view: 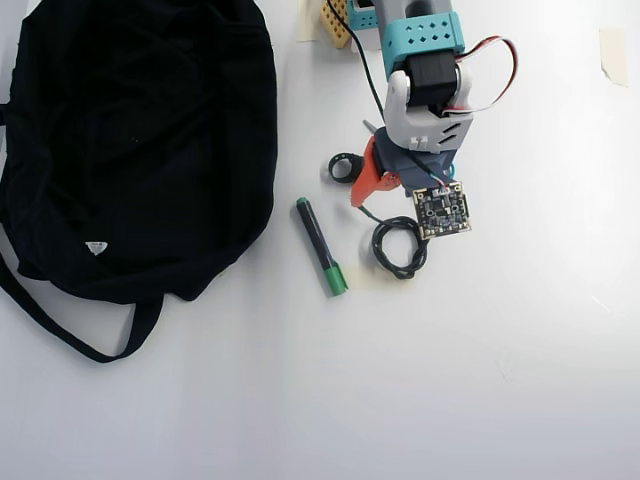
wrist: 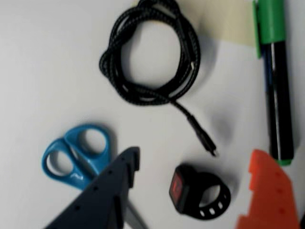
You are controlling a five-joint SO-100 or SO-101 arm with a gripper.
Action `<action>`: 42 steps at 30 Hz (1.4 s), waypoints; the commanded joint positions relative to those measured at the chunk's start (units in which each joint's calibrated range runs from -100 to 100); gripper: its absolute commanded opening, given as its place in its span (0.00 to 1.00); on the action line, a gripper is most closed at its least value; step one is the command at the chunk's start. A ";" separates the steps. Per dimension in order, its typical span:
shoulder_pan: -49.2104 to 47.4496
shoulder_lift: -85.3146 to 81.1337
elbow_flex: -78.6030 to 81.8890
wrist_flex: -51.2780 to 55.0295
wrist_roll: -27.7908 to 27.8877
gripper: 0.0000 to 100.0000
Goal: Put the cable into the black bag
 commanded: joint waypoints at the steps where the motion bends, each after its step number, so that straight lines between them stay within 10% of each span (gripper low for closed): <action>1: 0.08 2.36 -5.71 -0.84 -0.23 0.30; 42: 1.88 25.68 -16.85 -8.25 -4.85 0.30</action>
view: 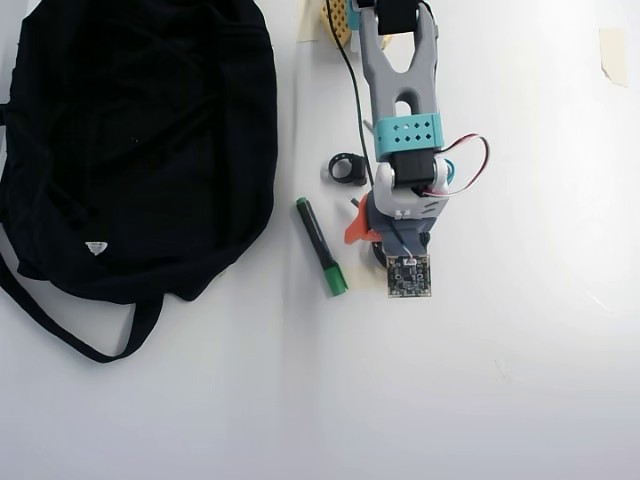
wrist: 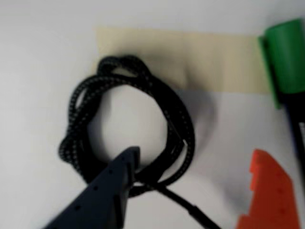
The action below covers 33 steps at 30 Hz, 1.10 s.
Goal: Put the cable into the black bag
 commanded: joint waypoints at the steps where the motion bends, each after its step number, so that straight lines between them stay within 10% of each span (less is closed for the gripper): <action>1: 0.63 0.03 -2.46 -0.78 -0.87 0.30; 23: 0.70 3.43 -2.46 -1.64 -1.08 0.29; 33: 0.70 3.43 -2.37 -1.29 -1.08 0.08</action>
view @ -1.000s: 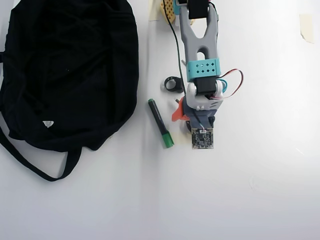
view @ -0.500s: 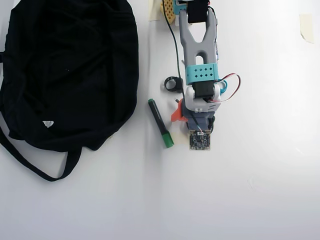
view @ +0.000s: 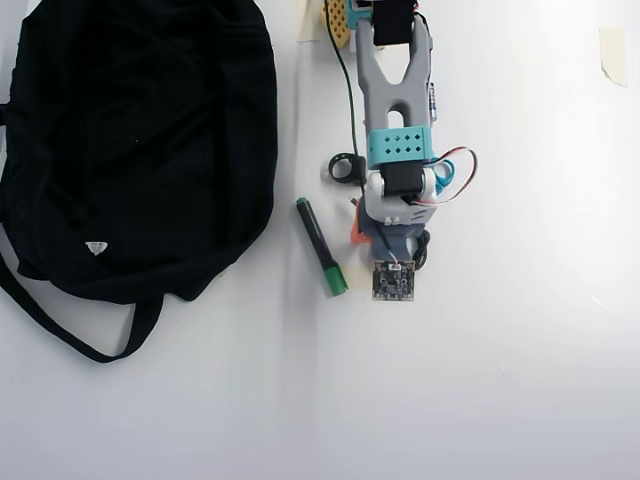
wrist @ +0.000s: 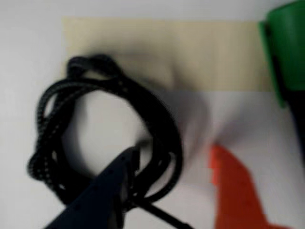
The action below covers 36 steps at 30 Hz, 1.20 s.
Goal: Put the cable into the black bag
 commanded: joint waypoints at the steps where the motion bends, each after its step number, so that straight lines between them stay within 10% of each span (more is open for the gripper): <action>1: -0.47 -0.39 -1.50 -0.26 -0.05 0.06; 16: -0.47 -1.80 -2.58 0.43 -0.05 0.02; 36: -1.97 -1.88 -30.17 26.44 2.10 0.02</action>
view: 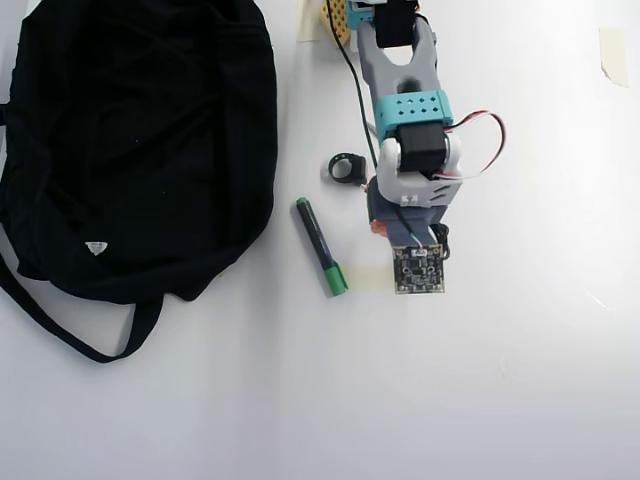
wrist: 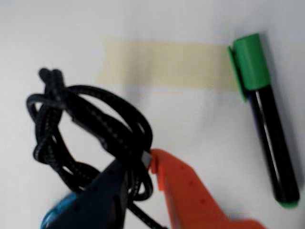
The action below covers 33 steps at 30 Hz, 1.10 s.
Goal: Put the cable into the black bag
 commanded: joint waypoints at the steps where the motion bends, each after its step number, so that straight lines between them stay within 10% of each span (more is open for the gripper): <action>1: -1.16 -2.13 -6.87 5.49 0.48 0.02; 33: 10.96 -40.64 33.11 6.70 2.63 0.02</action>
